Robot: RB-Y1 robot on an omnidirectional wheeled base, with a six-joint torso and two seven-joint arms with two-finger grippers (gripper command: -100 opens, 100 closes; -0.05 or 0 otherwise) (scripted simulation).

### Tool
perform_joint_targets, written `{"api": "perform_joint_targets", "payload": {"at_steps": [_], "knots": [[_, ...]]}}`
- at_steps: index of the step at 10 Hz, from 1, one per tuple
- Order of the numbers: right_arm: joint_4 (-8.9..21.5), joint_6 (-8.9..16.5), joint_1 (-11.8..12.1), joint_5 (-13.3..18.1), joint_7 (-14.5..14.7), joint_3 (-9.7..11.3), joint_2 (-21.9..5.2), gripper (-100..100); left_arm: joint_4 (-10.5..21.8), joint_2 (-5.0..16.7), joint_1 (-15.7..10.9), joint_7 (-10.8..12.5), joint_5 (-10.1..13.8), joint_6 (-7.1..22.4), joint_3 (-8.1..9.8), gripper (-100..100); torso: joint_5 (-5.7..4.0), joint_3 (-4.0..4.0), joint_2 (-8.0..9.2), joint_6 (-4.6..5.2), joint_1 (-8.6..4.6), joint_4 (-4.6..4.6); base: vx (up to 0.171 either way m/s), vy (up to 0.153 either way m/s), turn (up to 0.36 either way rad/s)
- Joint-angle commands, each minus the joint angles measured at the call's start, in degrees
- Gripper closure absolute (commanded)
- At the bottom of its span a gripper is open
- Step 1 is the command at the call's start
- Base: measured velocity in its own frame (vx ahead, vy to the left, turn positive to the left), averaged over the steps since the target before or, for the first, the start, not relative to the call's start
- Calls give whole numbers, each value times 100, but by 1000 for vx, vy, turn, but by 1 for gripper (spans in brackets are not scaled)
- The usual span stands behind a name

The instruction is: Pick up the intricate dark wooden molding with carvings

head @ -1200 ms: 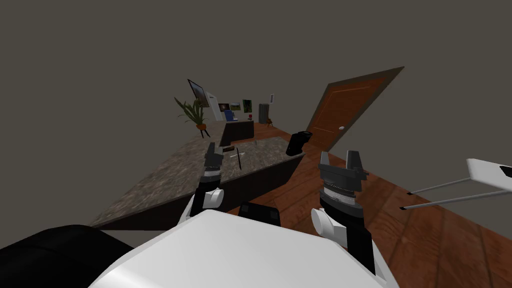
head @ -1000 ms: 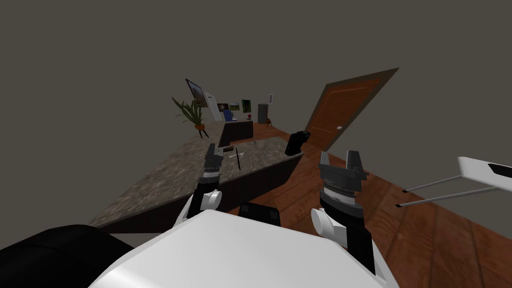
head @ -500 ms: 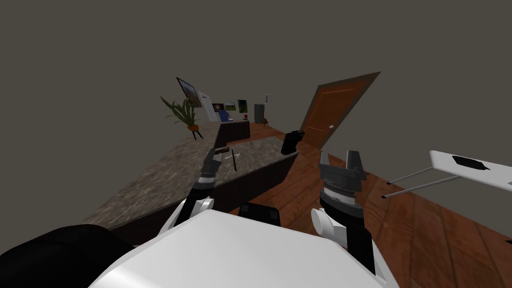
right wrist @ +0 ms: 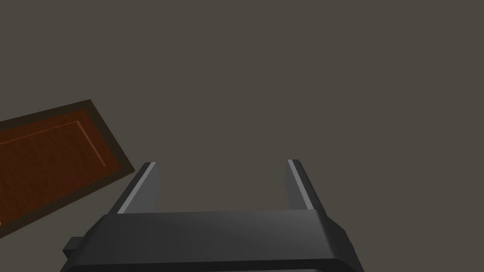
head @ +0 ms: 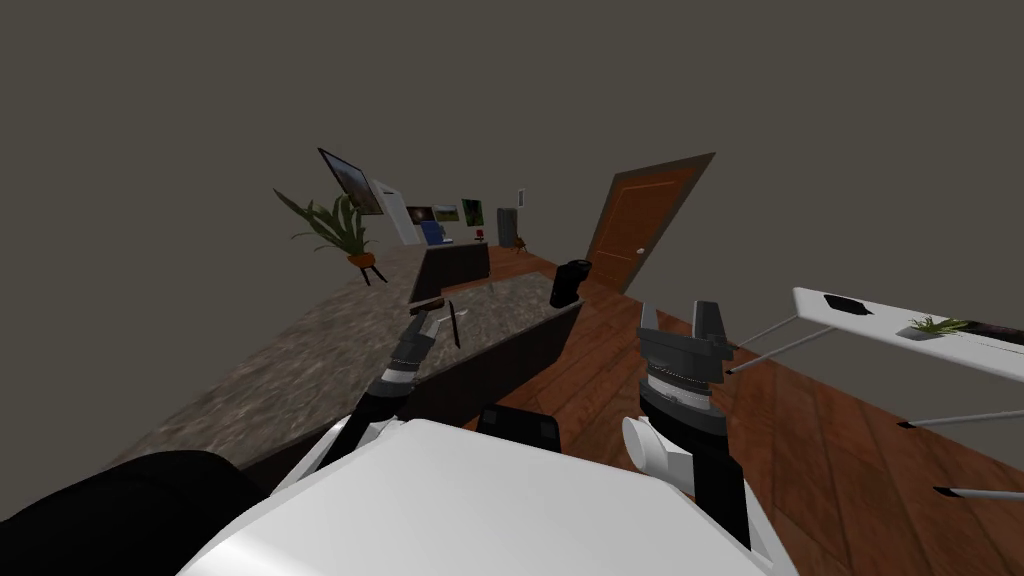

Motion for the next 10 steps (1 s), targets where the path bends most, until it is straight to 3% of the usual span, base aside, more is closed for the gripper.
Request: {"api": "perform_joint_targets", "payload": {"at_steps": [1, 3, 4, 6, 7, 8, 9, 10], "knots": [[0, 0, 0, 0, 0, 0, 0, 0, 55, 190, 194, 103, 37, -60, 44, -100, 0, 0, 0, 0, 0, 0, 25, -37, -59], [0, 0, 0, 0, 0, 0, 0, 0, 118, 573, 588, 371, 142, -126, 144, -100, 1, 2, 4, -1, 4, 1, 24, -51, -176], [0, 0, 0, 0, 0, 0, 0, 0, 118, 643, 731, 371, 142, -126, 144, -100, 0, 1, 2, 0, 0, 0, 23, -41, -96], [0, 0, 0, 0, 0, 0, 0, 0, 190, 1054, 1148, 644, 260, -189, 245, -100, 0, 2, 3, -1, 4, 1, 30, -50, -232], [0, 0, 0, 0, 0, 0, 0, 0, 190, 1106, 1304, 644, 260, -189, 245, -100, 0, 0, 0, 1, 0, 0, 35, -34, -62], [0, 0, 1, 0, 0, -1, 0, 0, 231, 1340, 1470, 777, 326, -215, 295, -100, 1, 0, 0, -5, 5, 0, 38, -39, -132], [0, 0, 0, 0, 0, -1, 0, 0, 231, 1340, 1599, 777, 326, -215, 295, -100, 1, -1, -1, -1, 5, 0, 29, -28, -88], [0, 0, 1, 0, 0, -1, 0, 0, 277, 1575, 1783, 906, 397, -237, 342, -100, 1, 0, 1, -4, 7, 0, 35, -35, -165]]}}
